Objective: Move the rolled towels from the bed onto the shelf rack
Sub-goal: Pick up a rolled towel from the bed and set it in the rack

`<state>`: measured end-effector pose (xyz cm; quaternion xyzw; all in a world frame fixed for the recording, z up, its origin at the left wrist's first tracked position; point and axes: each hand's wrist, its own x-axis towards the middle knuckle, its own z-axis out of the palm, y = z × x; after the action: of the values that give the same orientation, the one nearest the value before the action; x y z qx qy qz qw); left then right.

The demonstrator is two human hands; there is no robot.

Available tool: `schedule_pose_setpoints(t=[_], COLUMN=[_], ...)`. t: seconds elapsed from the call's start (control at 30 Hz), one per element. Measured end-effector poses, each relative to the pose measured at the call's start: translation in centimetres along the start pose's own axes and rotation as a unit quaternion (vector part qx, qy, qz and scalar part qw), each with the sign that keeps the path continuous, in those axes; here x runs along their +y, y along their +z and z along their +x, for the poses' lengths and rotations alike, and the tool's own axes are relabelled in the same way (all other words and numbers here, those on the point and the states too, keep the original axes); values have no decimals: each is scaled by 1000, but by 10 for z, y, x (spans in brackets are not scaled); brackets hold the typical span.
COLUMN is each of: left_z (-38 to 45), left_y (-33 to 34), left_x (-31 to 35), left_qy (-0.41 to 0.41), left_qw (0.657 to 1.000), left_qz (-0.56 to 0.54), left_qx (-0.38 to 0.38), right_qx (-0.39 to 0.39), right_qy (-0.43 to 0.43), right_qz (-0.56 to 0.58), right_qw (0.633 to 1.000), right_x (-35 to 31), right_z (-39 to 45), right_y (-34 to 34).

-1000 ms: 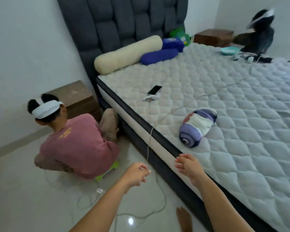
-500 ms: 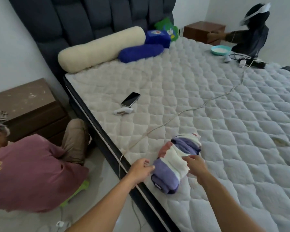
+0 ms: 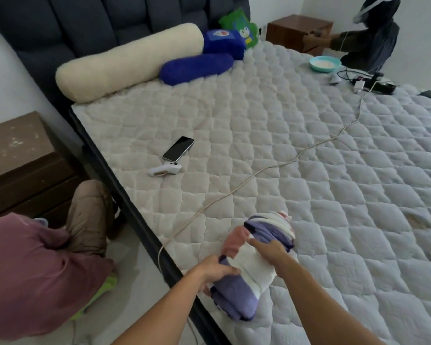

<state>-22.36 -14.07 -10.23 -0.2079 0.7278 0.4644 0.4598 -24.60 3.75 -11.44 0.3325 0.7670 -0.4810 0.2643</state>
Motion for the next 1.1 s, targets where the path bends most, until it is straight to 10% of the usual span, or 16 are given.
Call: schedule_pose_setpoints(t=[0.2, 0.6, 1.1], left_z=[4, -18, -218], left_y=[10, 26, -110], left_x=[7, -14, -174], left_qy=[-75, -50, 124], left_qw=[997, 998, 933], left_qz=[-11, -27, -282], left_qx=[-1, -30, 184], right_qx=[10, 27, -246], right_qy=[-5, 27, -60], right_qz=[-94, 245, 207], right_qw=[996, 969, 945], right_x=[15, 60, -24], right_z=[1, -19, -181], right_y=[-6, -11, 176])
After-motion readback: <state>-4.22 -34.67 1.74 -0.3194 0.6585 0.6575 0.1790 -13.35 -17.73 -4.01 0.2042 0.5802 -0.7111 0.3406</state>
